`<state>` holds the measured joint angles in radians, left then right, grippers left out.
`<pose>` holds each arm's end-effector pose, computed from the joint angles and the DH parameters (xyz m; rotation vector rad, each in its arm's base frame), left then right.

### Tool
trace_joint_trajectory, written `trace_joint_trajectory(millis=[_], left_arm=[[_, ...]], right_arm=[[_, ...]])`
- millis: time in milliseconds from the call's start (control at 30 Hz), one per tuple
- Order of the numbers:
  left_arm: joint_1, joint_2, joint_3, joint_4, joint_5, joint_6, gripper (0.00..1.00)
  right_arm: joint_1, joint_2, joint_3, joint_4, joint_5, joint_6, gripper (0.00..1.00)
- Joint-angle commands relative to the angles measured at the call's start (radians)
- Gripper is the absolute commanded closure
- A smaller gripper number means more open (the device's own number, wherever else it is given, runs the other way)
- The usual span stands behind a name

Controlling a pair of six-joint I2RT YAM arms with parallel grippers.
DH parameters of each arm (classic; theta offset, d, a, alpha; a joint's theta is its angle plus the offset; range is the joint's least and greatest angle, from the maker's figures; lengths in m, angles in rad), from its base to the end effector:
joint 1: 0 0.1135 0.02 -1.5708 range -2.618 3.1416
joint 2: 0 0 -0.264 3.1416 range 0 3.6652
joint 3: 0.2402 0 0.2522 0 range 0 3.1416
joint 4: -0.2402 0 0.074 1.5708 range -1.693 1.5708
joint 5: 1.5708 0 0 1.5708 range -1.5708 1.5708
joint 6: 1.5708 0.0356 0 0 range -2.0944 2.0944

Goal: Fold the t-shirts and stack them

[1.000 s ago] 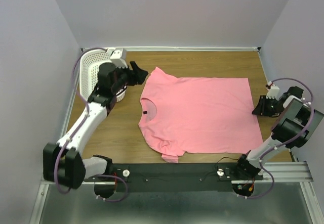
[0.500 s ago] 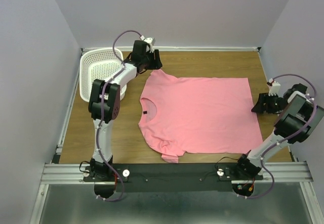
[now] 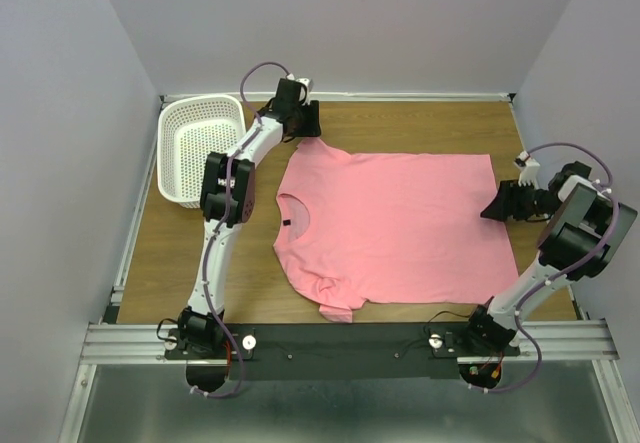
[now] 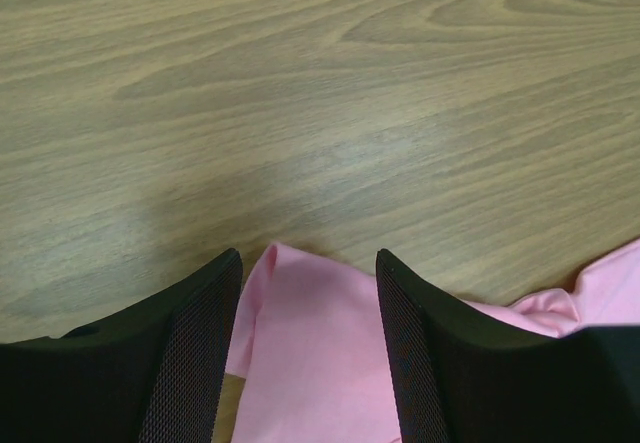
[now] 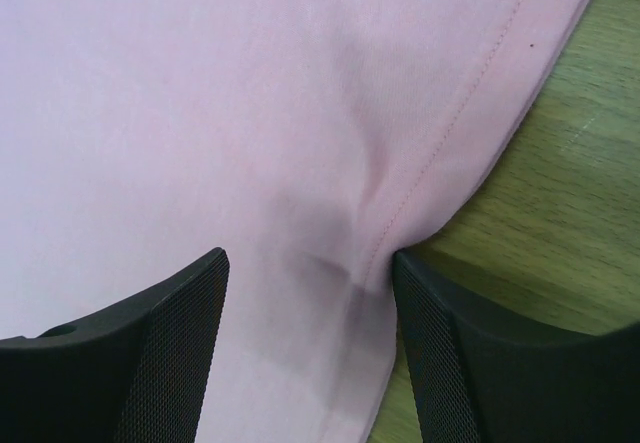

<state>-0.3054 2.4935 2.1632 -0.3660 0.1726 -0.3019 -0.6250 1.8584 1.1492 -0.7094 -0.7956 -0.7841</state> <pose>0.5373 -0.1758 0.1802 0.0973 2.3054 -0.5126 0.2864 -0.1753 0.1549 -0.2713 2.4219 0.6595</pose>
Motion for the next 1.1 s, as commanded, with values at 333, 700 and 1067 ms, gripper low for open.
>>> trace_joint_trajectory(millis=[333, 700, 1067], left_arm=[[-0.003, -0.016, -0.027, -0.002, 0.093, 0.055, 1.00], [-0.026, -0.570, -0.653, 0.361, 0.221, 0.196, 1.00], [-0.244, -0.721, -0.966, 0.292, 0.202, 0.158, 0.59]], right_arm=[[0.005, -0.077, -0.011, -0.067, -0.097, 0.022, 0.26], [0.008, -0.123, -0.031, -0.094, -0.119, -0.003, 0.26], [0.015, -0.134, -0.020, -0.127, -0.154, -0.021, 0.26]])
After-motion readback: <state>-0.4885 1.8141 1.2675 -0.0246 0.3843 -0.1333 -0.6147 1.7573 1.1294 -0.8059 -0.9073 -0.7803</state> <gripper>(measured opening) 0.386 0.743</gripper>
